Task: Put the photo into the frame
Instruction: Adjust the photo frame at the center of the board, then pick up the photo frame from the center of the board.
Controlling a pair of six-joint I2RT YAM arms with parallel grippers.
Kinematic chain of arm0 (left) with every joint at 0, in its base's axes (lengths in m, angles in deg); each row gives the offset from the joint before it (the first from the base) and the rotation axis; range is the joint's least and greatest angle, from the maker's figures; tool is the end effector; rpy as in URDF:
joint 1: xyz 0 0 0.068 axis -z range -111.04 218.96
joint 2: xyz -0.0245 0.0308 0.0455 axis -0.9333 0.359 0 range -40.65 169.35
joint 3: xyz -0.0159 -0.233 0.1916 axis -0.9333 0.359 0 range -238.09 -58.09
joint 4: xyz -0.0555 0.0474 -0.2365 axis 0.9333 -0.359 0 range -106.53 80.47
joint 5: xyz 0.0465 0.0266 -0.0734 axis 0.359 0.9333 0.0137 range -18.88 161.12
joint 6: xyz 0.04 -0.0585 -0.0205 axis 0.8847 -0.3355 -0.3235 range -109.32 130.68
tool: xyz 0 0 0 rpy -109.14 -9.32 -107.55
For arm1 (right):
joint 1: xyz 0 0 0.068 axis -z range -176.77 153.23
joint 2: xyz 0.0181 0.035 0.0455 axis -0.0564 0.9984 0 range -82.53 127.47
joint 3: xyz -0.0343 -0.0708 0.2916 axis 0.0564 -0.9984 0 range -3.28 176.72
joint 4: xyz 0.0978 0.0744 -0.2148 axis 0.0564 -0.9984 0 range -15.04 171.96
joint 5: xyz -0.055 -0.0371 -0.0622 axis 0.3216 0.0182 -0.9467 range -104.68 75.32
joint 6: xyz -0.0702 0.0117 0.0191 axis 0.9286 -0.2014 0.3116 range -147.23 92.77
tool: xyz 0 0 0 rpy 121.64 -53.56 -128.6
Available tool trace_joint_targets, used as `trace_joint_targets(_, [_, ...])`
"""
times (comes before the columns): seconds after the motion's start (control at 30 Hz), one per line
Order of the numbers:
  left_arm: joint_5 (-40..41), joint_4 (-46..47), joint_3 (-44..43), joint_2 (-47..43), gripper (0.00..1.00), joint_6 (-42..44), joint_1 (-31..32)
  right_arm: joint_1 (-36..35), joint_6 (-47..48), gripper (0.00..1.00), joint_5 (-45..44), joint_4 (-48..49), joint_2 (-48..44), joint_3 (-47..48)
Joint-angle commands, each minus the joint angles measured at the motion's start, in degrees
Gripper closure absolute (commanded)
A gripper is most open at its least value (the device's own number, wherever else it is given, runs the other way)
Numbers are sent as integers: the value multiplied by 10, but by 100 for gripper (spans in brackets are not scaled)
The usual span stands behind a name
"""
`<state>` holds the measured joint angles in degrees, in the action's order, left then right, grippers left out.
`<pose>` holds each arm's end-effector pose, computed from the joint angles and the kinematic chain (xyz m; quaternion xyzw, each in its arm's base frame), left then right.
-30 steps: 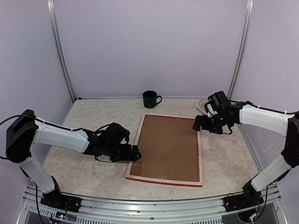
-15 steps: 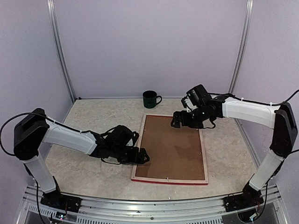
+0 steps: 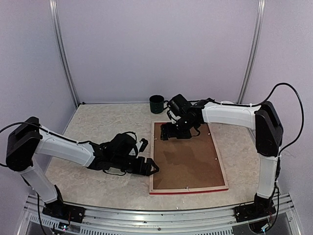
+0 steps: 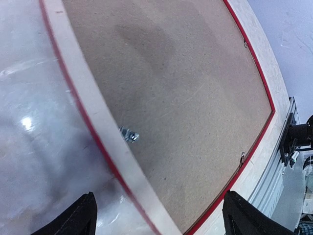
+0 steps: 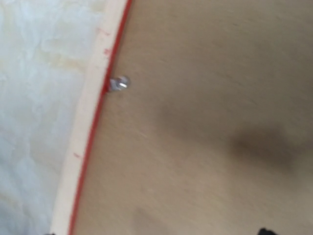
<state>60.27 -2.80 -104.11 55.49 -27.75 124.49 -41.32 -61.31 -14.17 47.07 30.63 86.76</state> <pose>0.1844 -0.2890 0.1754 0.1729 0.8986 -0.3472 0.2052 0.3151 0.3110 0.2338 -0.0889 0.9572 0.1779 0.2104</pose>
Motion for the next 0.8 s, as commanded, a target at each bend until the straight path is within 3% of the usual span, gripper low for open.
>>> trace_joint_targets(0.0, [88, 19, 78, -123, 12, -19, -11, -33, -18, 12, -42, -59, 51, 84])
trace_joint_targets(0.23, [202, -48, 162, -309, 10, -67, -51, -76, -54, 14, -63, -130, 163, 221])
trace_joint_targets(0.33, [235, -92, 170, -344, 10, -79, -60, -91, -69, 16, -60, -148, 204, 262])
trace_joint_targets(0.5, [228, -124, 170, -327, 8, -83, -77, -107, -95, 21, -82, -196, 256, 338])
trace_joint_targets(0.77, [183, -90, 189, -302, 6, -77, -101, -115, -123, 38, -104, -210, 272, 348])
